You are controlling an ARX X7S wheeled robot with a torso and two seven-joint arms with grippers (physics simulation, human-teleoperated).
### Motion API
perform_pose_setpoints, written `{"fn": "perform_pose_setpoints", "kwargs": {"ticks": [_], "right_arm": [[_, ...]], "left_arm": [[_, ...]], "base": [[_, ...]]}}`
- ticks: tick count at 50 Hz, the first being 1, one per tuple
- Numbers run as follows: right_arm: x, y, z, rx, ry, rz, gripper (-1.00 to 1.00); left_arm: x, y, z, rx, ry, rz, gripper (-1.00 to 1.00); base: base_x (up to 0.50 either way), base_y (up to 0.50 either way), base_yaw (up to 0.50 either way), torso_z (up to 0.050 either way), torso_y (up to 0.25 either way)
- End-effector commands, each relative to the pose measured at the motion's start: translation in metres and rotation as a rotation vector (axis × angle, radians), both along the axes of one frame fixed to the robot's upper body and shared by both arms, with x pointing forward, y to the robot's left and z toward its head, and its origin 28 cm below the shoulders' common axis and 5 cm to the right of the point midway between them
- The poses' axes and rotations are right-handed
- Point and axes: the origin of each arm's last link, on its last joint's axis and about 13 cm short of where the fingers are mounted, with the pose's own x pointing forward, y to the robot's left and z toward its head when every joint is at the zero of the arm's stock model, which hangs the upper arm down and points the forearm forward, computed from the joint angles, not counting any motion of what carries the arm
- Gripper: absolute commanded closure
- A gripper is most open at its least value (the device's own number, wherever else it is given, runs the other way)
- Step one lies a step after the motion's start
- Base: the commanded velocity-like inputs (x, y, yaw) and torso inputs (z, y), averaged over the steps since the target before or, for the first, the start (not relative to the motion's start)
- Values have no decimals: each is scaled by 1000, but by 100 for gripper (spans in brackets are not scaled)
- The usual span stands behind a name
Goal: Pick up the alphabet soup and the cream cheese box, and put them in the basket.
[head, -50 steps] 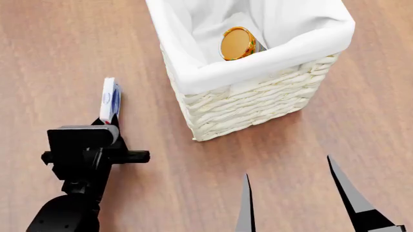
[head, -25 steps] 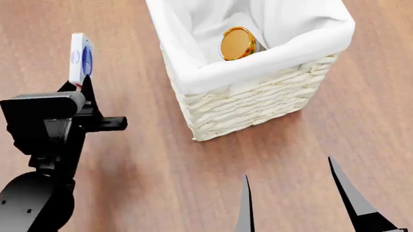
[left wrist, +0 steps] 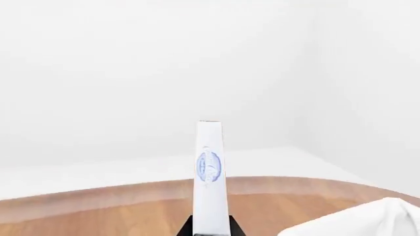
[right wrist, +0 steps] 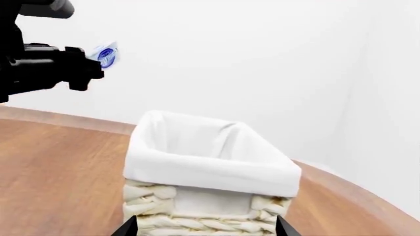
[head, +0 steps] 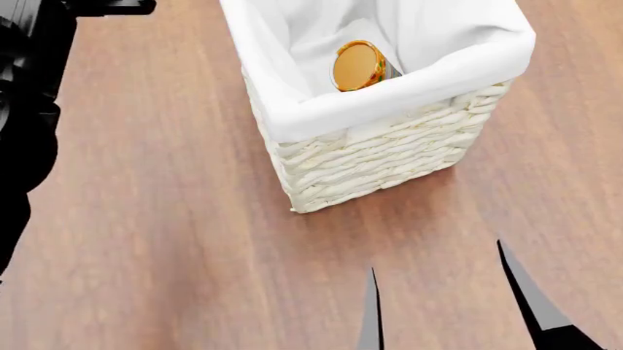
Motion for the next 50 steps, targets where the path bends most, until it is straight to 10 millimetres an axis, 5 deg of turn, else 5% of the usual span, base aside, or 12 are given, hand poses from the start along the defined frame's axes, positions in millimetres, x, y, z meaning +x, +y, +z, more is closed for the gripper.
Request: {"fn": "perform_pose_setpoints", "kwargs": {"ticks": [1, 9, 20, 50], "right_arm": [[-1, -2, -1, 2, 0, -4, -100], [-2, -2, 3, -1, -10, 0, -100], [-3, -4, -1, 7, -4, -4, -100], [-5, -6, -5, 6, 13, -7, -100]], "left_arm": [[24, -11, 63, 69, -35, -46, 100], [46, -34, 74, 201, 116, -257, 100], [46, -52, 66, 509, 231, -381, 100], [43, -58, 61, 646, 340, -477, 100]], "base": [[0, 0, 0, 0, 0], [0, 0, 0, 0, 1], [0, 0, 0, 0, 0], [0, 0, 0, 0, 1]]}}
